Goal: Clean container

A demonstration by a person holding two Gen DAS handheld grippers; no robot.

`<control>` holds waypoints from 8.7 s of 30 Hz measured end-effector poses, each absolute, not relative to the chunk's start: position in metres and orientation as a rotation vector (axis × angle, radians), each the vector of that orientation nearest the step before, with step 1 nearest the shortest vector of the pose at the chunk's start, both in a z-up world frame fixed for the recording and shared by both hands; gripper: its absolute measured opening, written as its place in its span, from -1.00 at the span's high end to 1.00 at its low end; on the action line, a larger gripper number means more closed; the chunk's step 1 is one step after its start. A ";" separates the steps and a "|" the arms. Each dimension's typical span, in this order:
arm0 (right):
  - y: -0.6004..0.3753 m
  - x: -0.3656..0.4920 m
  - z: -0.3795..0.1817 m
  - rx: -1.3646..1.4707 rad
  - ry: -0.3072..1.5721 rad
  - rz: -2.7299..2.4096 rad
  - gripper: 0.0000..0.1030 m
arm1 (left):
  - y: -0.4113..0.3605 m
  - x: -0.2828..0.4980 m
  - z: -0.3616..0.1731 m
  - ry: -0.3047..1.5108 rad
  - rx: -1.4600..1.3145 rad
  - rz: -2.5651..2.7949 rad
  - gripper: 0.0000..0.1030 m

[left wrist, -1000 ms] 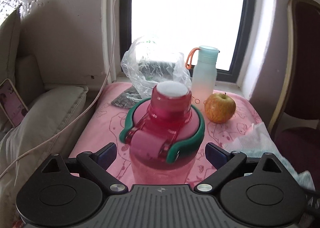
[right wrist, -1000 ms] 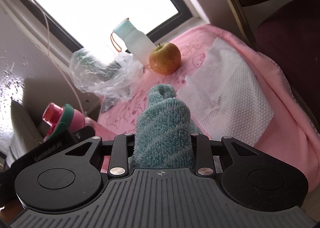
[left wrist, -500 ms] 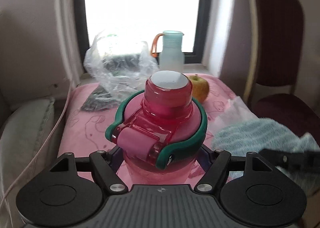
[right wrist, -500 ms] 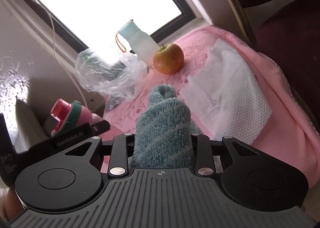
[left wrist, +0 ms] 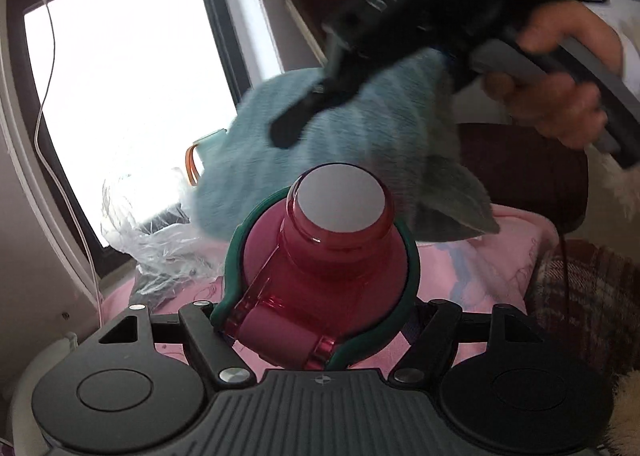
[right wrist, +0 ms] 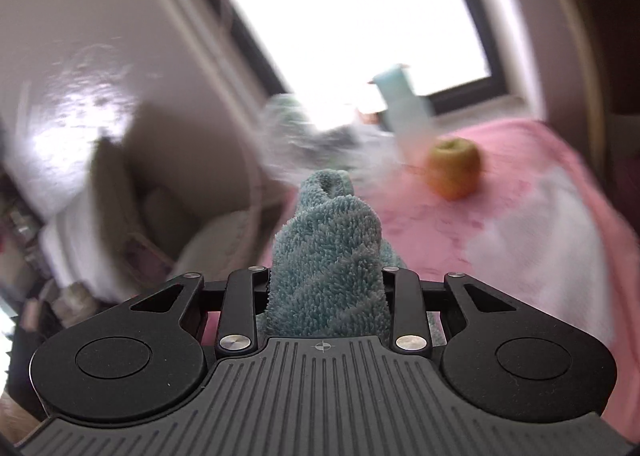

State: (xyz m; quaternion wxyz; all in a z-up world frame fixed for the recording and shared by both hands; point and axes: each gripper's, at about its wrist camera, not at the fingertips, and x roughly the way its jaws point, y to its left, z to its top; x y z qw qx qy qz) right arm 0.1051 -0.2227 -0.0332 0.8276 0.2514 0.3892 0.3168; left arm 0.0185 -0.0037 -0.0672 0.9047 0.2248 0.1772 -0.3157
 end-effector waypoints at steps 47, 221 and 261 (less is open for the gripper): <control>-0.256 0.082 -0.059 0.502 0.721 0.241 0.34 | 0.003 0.093 -0.049 0.626 0.021 -0.355 -0.38; -0.246 -0.122 0.043 0.545 0.540 -0.005 0.32 | -0.017 -0.009 -0.023 0.582 0.103 -0.336 -0.90; -0.246 -0.117 0.036 0.568 0.549 0.019 0.29 | -0.018 -0.010 -0.021 0.582 0.115 -0.331 -0.91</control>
